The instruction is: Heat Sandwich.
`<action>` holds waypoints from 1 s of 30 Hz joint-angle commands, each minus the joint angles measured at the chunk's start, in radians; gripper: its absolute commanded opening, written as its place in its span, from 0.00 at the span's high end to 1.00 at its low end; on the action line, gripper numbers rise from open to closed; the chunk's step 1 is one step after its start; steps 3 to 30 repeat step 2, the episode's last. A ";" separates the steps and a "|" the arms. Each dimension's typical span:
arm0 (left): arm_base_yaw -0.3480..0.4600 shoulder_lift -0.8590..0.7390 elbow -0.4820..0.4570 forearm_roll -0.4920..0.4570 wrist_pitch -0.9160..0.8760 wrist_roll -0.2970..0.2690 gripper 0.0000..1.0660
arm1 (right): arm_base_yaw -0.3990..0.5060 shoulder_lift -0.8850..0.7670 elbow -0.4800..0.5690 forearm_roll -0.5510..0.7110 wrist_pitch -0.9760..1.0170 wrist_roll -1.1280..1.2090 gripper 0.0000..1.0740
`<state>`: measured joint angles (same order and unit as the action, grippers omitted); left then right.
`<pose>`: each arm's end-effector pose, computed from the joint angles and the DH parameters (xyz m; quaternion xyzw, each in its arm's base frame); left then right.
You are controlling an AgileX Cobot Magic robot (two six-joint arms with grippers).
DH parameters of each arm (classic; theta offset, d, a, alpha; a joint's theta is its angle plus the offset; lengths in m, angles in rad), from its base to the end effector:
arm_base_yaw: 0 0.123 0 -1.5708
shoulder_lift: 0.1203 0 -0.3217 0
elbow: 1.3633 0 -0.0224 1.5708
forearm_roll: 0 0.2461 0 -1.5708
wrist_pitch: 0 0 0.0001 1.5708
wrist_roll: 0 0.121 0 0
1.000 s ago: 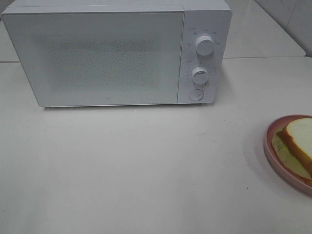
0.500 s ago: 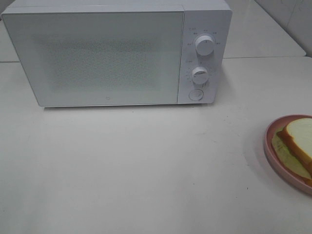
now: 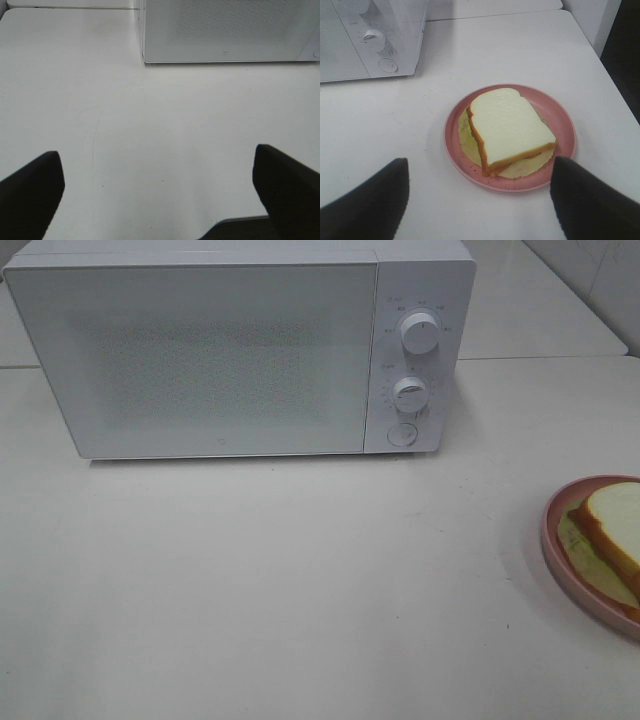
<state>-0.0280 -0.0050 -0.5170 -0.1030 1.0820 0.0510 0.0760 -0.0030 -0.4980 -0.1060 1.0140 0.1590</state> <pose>-0.0235 -0.0103 0.2645 0.0367 0.8511 -0.0454 0.5217 -0.0165 -0.0122 0.2662 0.0357 0.8386 0.0108 0.5435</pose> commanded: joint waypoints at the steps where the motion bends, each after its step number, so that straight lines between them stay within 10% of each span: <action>1: 0.005 -0.024 0.002 -0.008 -0.014 -0.005 0.09 | -0.006 -0.025 -0.001 -0.006 -0.011 0.005 0.29; 30: 0.005 -0.024 0.002 -0.008 -0.014 -0.005 0.09 | -0.006 -0.025 -0.001 -0.006 -0.011 0.005 0.29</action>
